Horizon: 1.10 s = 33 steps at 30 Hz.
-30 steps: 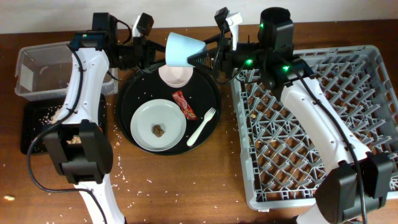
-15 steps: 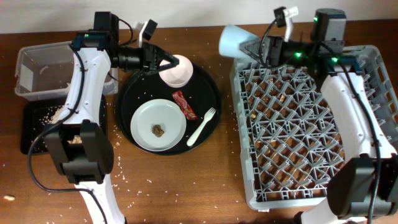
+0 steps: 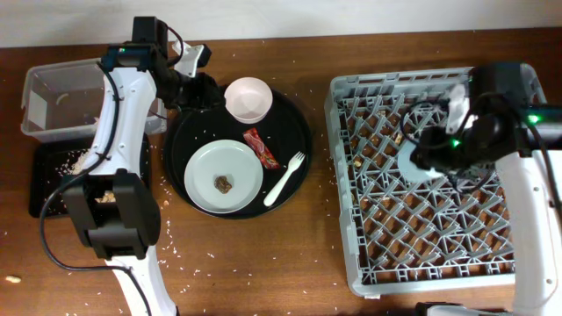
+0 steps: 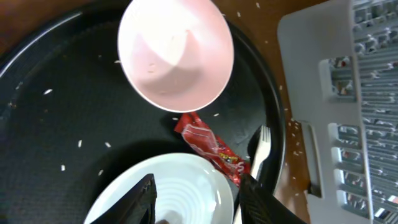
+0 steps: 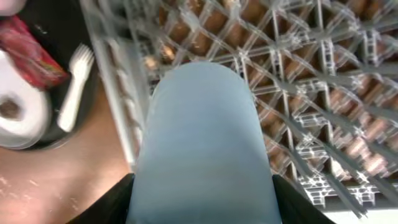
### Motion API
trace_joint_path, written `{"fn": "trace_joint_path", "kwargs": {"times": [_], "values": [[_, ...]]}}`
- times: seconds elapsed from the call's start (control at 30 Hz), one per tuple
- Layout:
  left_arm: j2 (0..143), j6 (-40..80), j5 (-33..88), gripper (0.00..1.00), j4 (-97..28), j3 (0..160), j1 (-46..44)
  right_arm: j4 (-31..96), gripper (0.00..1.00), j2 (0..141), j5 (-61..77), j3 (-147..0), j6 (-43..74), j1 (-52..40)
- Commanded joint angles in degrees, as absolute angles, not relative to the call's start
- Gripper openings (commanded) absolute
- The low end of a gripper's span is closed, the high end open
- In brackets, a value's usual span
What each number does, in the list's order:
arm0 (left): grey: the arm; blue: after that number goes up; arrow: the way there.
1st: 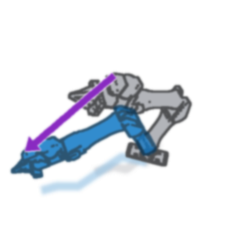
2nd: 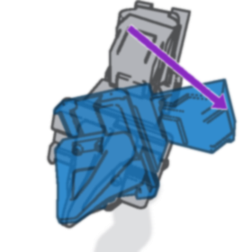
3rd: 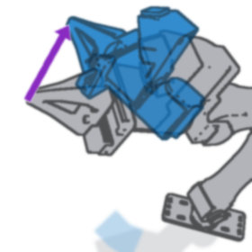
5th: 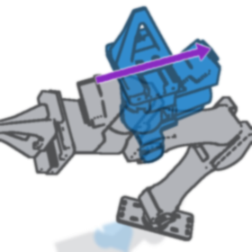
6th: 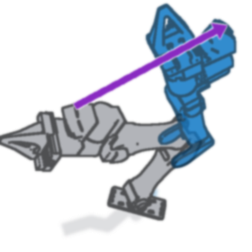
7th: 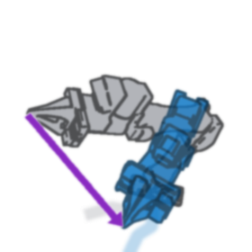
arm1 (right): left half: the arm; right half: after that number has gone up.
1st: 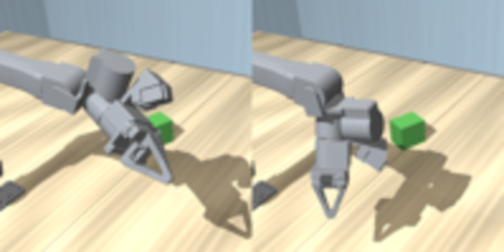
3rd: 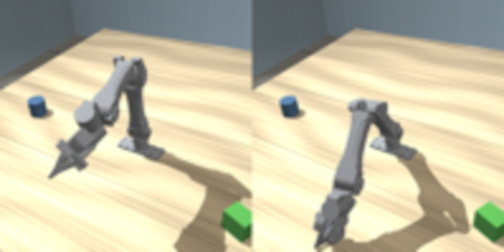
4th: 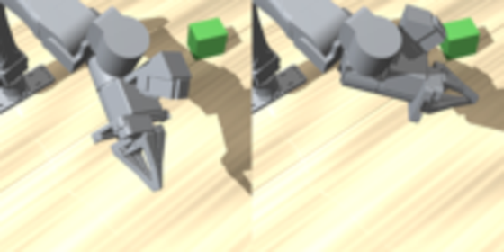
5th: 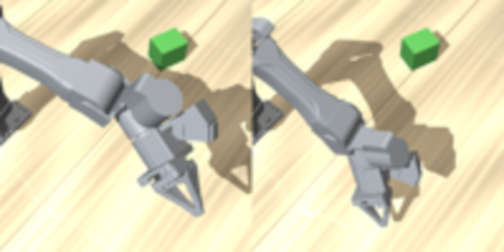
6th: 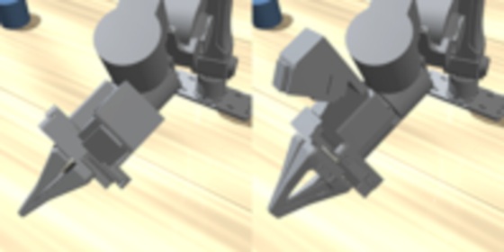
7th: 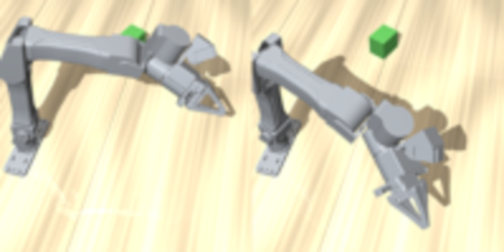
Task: Sort waste into correct bins and load items into the dishwasher rack
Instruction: 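Place the blue cup upside down in the dish rack with right gripper, then reach the right gripper to the pink bowl and grasp its rim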
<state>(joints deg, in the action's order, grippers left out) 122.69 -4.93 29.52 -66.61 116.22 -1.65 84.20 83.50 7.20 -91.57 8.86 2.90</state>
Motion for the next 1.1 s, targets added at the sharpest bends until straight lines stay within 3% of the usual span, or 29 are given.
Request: {"fn": "trace_joint_path", "kwargs": {"times": [0.0, 0.13, 0.4, 0.53, 0.63, 0.77, 0.97, 1.03, 1.07], "values": [[122.13, -5.26, 27.99, 0.43, -66.50, 117.01, -1.72, 87.00, 0.50, 85.06, -1.15, -92.05, 12.99, -2.85], [122.13, -5.26, 27.99, 0.43, -66.63, 117.01, -1.72, 91.20, 0.50, 88.99, -6.31, -91.46, 17.74, -10.07], [122.13, -5.26, 27.97, 0.43, -66.67, 117.01, -1.72, 84.40, 0.51, 91.13, -4.51, -79.07, 18.52, -10.59], [122.13, -5.26, 27.99, 0.43, -66.67, 117.01, -1.72, 80.53, 0.79, 91.13, -3.25, -77.01, 18.48, -10.55], [122.13, -5.26, 27.99, 0.44, -66.70, 117.01, -1.72, 80.09, 0.83, 91.13, -3.22, -77.06, 18.52, -10.55], [122.13, -5.26, 27.99, 0.50, -66.70, 117.01, -1.72, 79.70, 0.82, 91.11, -2.94, -82.04, 18.52, -10.50], [122.13, -5.26, 27.97, 0.58, -66.67, 116.99, -1.72, 75.64, 0.77, 91.11, 7.60, -102.78, 15.25, -11.16], [122.13, -5.26, 26.15, 0.83, -66.65, 116.99, -1.72, 66.70, 0.71, 91.79, 9.28, -102.94, 16.45, -13.87], [122.13, -5.26, 24.84, 0.86, -66.67, 116.99, -1.72, 62.76, 0.71, 92.71, 9.26, -102.94, 17.61, -15.27]]}}
